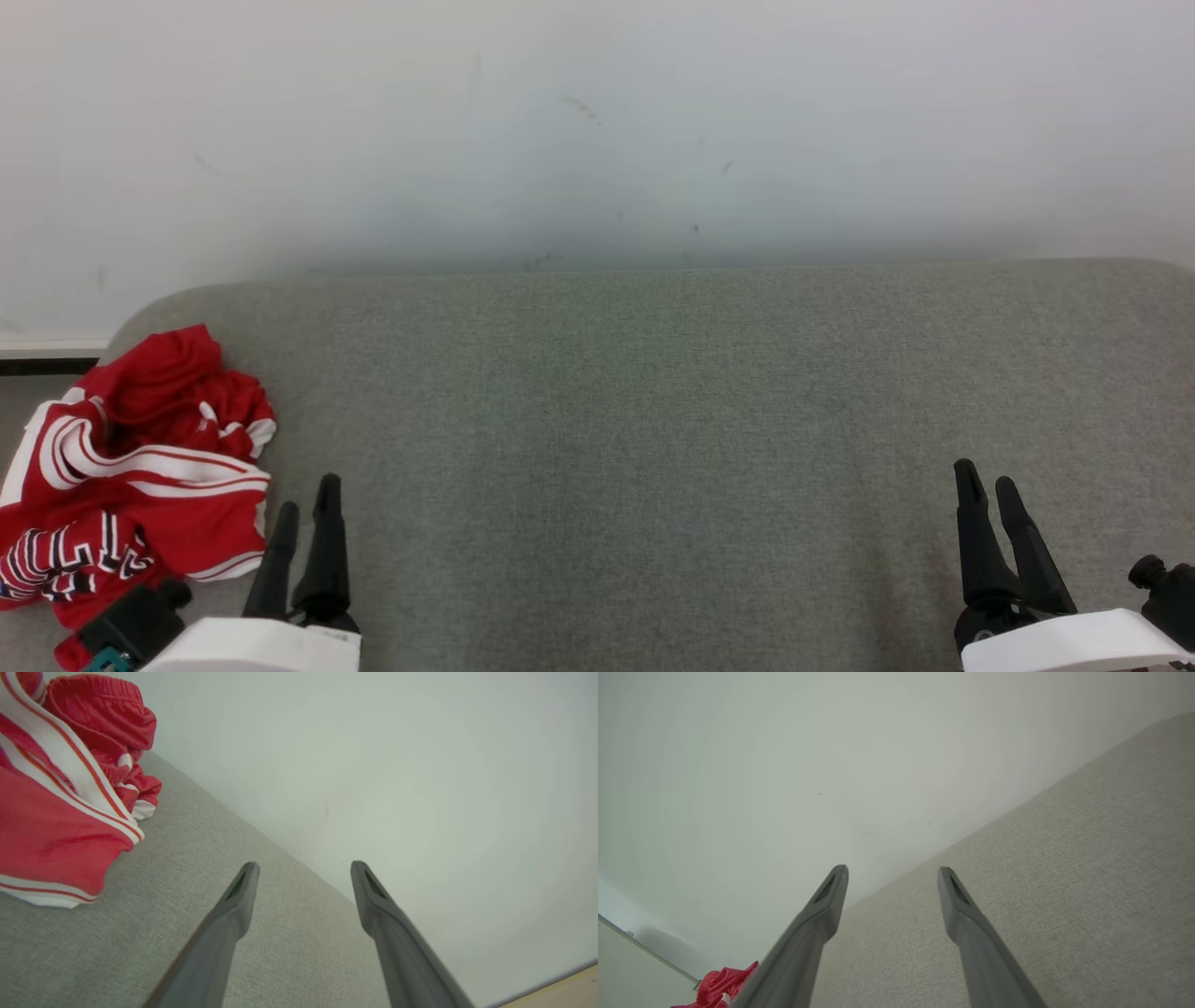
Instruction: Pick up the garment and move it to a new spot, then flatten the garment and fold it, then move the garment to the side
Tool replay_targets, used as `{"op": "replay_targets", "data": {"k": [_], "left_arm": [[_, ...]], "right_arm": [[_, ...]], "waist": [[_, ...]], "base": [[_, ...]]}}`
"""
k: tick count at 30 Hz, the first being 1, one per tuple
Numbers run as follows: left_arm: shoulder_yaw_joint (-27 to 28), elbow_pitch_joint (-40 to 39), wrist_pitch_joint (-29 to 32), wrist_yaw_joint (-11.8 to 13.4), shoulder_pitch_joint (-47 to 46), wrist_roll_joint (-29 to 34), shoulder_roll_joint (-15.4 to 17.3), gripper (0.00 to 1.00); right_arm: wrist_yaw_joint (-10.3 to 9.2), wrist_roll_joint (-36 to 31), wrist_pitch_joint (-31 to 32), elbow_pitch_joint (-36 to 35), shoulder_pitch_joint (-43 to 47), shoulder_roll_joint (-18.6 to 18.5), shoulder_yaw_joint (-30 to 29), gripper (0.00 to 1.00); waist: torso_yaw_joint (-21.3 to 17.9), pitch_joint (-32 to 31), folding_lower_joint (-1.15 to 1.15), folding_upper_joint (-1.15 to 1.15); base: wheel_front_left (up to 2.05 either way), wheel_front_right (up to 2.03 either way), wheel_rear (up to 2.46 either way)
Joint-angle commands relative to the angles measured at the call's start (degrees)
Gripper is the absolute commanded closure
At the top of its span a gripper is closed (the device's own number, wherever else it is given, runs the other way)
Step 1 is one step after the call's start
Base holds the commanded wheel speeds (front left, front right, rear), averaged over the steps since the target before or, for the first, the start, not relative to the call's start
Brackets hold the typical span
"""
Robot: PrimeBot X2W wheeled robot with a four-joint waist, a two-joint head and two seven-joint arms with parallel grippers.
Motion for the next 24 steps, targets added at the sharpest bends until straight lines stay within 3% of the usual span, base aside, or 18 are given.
{"op": "replay_targets", "data": {"k": [1,8,24], "left_arm": [[-0.3,-0.6,-0.7,0.4,-0.2,3.8,0.5,0.0],[-2.2,-0.1,-1.9,1.8,-0.2,12.5,1.2,0.0],[-4.9,1.5,-4.4,3.8,0.3,22.5,2.3,0.0]], "right_arm": [[-0.04,-3.0,-0.7,-0.8,-1.2,-0.6,0.3,0.0],[-0.05,-12.3,-1.9,-0.4,-1.3,-0.6,0.4,0.0],[-0.06,-24.8,-4.3,1.5,-1.7,-0.6,0.5,0.0]], "waist": [[-0.1,0.0,0.0,0.0],[-0.4,0.0,0.0,0.0],[-1.1,-0.2,0.0,0.0]], "base": [[0.0,0.0,0.0],[0.0,0.0,0.0],[0.0,0.0,0.0]]}}
